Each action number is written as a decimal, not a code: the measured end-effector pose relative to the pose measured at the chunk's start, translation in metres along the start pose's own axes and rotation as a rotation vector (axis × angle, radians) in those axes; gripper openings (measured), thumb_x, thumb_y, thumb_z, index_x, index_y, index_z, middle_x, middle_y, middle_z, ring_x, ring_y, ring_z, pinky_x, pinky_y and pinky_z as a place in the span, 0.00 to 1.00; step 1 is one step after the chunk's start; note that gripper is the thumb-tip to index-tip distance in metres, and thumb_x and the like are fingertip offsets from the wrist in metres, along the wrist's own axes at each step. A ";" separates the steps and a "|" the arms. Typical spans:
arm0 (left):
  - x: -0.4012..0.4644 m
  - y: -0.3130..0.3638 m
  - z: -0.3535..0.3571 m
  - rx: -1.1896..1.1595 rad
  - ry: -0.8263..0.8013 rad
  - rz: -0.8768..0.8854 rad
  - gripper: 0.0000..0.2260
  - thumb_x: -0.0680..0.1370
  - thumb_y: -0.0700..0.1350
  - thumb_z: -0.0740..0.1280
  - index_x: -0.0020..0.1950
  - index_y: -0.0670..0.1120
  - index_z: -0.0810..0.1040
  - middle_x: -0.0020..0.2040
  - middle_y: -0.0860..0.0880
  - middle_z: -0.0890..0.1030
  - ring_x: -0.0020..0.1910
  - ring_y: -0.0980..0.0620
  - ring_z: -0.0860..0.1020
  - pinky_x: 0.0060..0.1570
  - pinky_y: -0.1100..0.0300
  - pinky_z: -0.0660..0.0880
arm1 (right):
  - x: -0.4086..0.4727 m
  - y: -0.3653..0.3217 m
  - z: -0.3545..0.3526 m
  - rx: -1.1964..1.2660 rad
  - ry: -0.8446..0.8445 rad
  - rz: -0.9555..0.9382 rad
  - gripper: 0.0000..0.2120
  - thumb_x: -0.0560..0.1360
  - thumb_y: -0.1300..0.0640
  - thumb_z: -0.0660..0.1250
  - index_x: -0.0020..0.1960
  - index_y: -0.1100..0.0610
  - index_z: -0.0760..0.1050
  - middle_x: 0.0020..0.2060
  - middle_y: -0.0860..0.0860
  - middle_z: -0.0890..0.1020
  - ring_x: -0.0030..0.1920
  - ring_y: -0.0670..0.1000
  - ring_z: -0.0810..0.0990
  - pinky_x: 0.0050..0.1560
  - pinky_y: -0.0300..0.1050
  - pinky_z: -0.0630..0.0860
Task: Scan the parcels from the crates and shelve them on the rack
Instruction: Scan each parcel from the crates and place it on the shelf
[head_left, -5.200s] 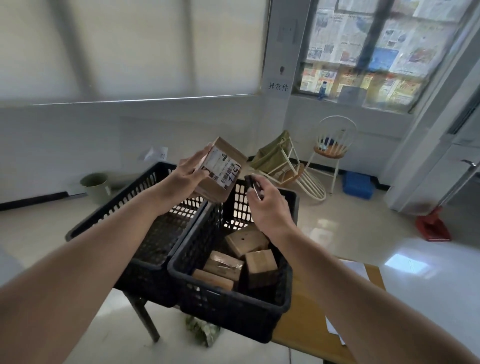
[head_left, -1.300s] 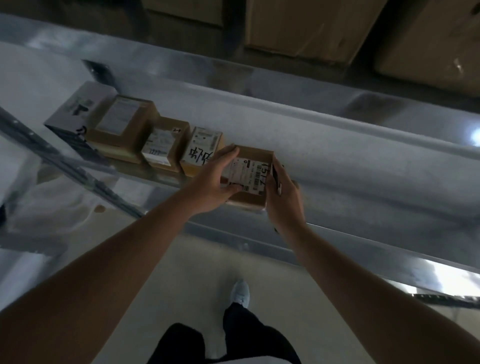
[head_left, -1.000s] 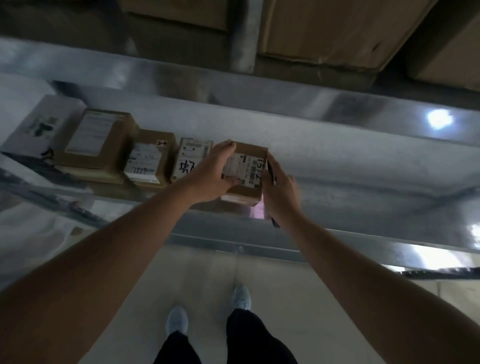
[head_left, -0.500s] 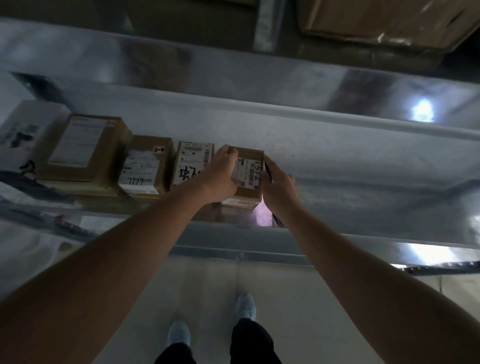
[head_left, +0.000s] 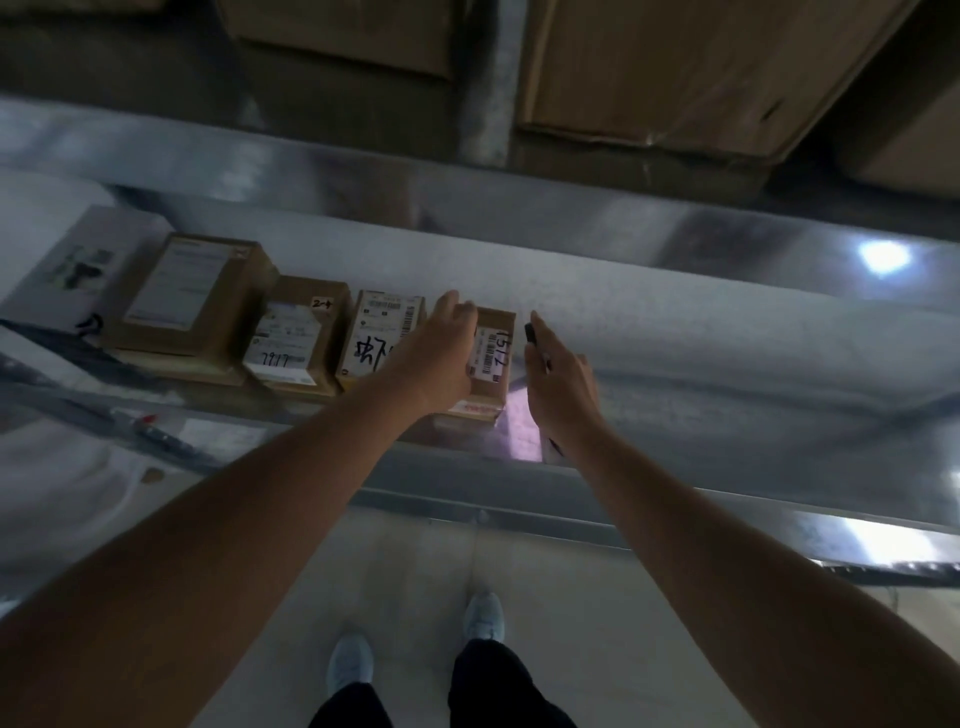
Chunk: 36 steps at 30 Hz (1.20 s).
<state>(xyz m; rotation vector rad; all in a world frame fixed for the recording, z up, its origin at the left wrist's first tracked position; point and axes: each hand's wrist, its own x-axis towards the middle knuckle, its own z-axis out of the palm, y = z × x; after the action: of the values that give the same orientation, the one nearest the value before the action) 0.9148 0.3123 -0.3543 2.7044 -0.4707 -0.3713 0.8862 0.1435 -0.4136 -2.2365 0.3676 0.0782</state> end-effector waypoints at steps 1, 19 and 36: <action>-0.005 0.002 -0.004 0.001 0.005 0.014 0.33 0.78 0.37 0.73 0.80 0.39 0.62 0.81 0.40 0.60 0.73 0.37 0.71 0.69 0.44 0.74 | -0.004 -0.002 -0.006 -0.010 -0.006 -0.001 0.23 0.89 0.47 0.55 0.84 0.40 0.60 0.66 0.56 0.82 0.57 0.62 0.81 0.52 0.56 0.81; -0.181 0.033 -0.054 0.174 0.114 0.327 0.28 0.85 0.53 0.62 0.83 0.44 0.62 0.82 0.45 0.66 0.73 0.42 0.74 0.69 0.43 0.75 | -0.223 -0.045 -0.075 -0.384 0.166 -0.113 0.23 0.86 0.43 0.58 0.81 0.33 0.62 0.67 0.57 0.75 0.61 0.64 0.78 0.61 0.57 0.78; -0.374 0.285 -0.043 0.190 0.103 0.828 0.28 0.86 0.53 0.61 0.84 0.45 0.60 0.83 0.47 0.61 0.77 0.42 0.68 0.71 0.45 0.71 | -0.523 0.018 -0.235 -0.320 0.623 0.139 0.23 0.86 0.43 0.60 0.80 0.32 0.65 0.64 0.60 0.77 0.59 0.67 0.79 0.60 0.57 0.78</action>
<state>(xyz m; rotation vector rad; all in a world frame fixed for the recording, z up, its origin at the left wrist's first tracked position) 0.5104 0.2137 -0.1306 2.3950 -1.5598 0.0502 0.3659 0.0765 -0.1827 -2.5111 0.8969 -0.5325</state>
